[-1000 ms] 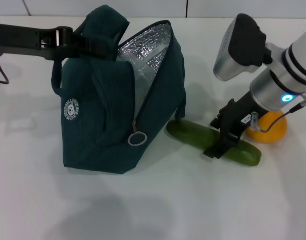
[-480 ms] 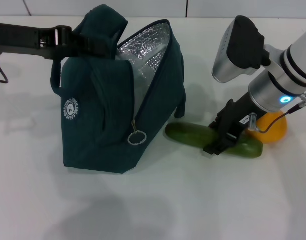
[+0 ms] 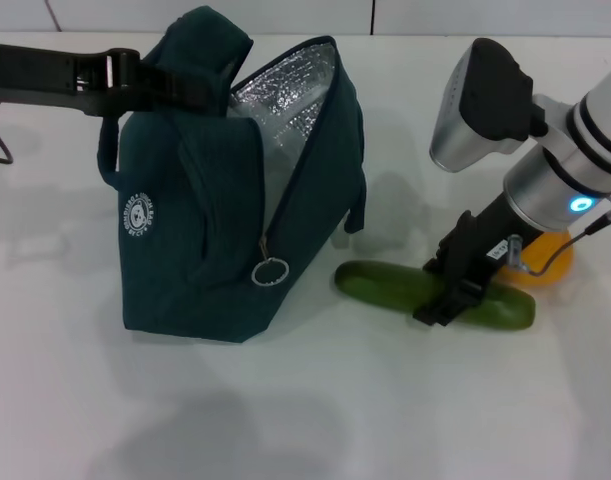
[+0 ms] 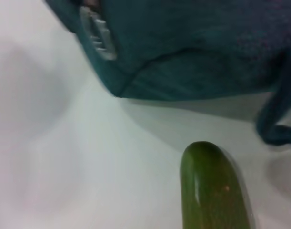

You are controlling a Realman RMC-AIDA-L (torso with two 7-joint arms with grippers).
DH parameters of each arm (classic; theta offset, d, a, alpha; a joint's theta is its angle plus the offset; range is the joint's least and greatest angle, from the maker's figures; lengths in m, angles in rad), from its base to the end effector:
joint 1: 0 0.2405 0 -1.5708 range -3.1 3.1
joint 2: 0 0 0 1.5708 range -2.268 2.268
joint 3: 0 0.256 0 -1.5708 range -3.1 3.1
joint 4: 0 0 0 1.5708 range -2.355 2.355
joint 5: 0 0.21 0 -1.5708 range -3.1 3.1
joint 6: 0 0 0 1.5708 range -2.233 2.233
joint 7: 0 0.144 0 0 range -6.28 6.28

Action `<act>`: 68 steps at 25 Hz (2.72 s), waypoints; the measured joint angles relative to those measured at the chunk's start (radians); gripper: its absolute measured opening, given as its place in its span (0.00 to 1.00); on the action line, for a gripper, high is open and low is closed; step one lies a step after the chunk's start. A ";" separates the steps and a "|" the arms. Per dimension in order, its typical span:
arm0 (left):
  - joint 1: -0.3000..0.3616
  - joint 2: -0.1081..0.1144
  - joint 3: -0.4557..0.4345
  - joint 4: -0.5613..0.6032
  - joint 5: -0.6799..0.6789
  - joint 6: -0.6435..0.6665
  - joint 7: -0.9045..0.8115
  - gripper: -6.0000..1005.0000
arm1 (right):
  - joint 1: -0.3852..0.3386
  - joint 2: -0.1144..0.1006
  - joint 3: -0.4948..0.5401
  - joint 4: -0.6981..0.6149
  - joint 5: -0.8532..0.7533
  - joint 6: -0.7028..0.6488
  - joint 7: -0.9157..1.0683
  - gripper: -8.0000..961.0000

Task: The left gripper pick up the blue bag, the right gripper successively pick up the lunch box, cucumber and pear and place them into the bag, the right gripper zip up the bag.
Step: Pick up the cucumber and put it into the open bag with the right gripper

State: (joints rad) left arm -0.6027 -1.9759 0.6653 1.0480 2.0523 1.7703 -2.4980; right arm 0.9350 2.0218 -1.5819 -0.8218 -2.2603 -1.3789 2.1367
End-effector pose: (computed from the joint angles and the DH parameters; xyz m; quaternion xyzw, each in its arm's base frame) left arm -0.2127 0.3592 0.1007 -0.8228 -0.5211 -0.2196 0.0578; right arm 0.1402 0.3777 -0.0695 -0.9767 0.1157 -0.1801 0.0143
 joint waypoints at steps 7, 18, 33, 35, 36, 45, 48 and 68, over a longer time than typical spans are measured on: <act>0.003 0.001 -0.003 0.000 -0.001 0.000 -0.002 0.06 | -0.008 -0.003 0.049 -0.031 0.119 -0.231 -0.005 0.62; 0.010 -0.004 0.002 -0.003 0.001 0.002 -0.005 0.06 | -0.101 -0.009 0.473 0.020 0.341 -0.509 -0.147 0.62; 0.008 -0.009 0.000 -0.084 -0.022 0.010 0.021 0.06 | -0.166 0.005 0.670 0.451 0.826 -0.360 -0.496 0.62; 0.008 -0.009 0.000 -0.091 -0.029 0.011 0.029 0.06 | -0.137 0.006 0.663 0.508 0.852 -0.326 -0.545 0.62; 0.008 -0.008 0.000 -0.091 -0.031 0.011 0.032 0.06 | -0.118 0.006 0.656 0.539 0.872 -0.302 -0.574 0.62; 0.007 -0.004 -0.003 -0.091 -0.033 0.010 0.041 0.06 | 0.018 0.006 0.598 0.722 1.000 -0.174 -0.775 0.62; 0.005 -0.004 -0.003 -0.091 -0.033 0.010 0.042 0.06 | 0.057 0.006 0.598 0.765 1.004 -0.138 -0.823 0.62; -0.002 0.002 -0.003 -0.093 -0.053 -0.002 0.044 0.06 | 0.124 0.006 0.606 0.899 0.996 -0.091 -0.923 0.62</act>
State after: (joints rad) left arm -0.6045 -1.9742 0.6627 0.9555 1.9996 1.7680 -2.4543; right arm 1.0593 2.0279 -0.9755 0.0776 -1.2638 -1.4700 1.2141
